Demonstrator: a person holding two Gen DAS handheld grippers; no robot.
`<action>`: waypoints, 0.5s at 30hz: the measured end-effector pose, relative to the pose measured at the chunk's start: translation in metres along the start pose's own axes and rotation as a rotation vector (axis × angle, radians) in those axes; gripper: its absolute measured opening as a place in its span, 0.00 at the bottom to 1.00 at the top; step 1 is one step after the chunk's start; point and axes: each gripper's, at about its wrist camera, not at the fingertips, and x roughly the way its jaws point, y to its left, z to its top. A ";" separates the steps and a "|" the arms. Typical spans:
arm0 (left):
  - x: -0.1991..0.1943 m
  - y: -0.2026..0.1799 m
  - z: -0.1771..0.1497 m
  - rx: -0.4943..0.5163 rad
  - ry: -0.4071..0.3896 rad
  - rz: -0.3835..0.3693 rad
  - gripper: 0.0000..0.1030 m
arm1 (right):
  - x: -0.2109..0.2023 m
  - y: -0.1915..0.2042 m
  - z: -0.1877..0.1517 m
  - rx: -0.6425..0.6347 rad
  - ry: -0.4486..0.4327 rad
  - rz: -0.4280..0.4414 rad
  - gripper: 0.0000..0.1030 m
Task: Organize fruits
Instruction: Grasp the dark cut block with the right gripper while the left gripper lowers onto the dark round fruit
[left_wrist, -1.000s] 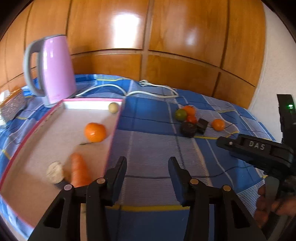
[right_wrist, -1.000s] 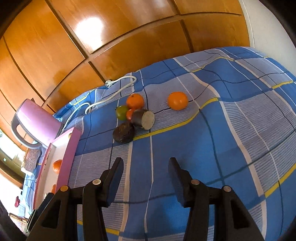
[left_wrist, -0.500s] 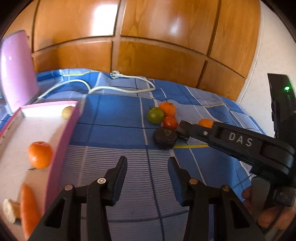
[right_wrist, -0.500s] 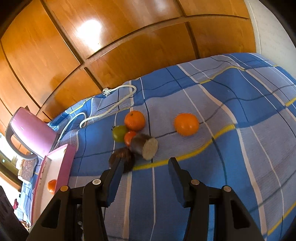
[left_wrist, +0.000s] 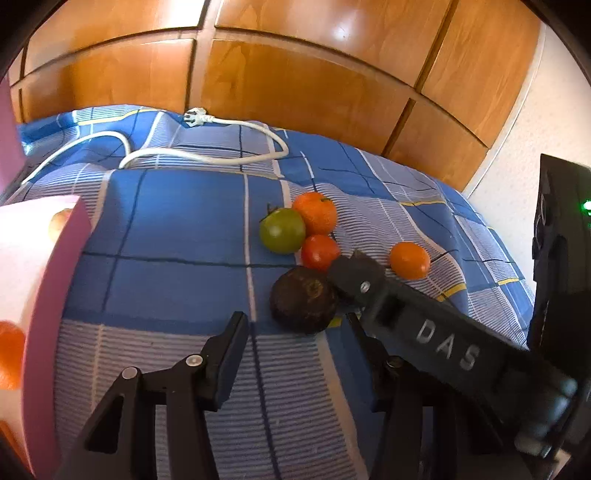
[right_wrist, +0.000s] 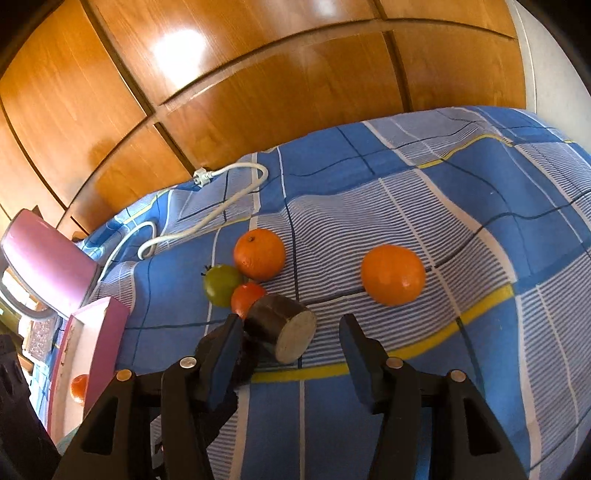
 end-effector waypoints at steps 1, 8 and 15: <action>0.002 0.000 0.001 -0.003 0.003 -0.007 0.52 | 0.000 0.001 0.000 -0.006 -0.004 0.002 0.53; 0.007 0.002 0.004 -0.017 0.002 -0.038 0.51 | 0.003 -0.007 0.003 0.015 0.003 0.045 0.42; 0.005 0.016 0.005 -0.094 -0.010 -0.095 0.36 | -0.006 -0.019 0.002 0.063 -0.004 0.025 0.42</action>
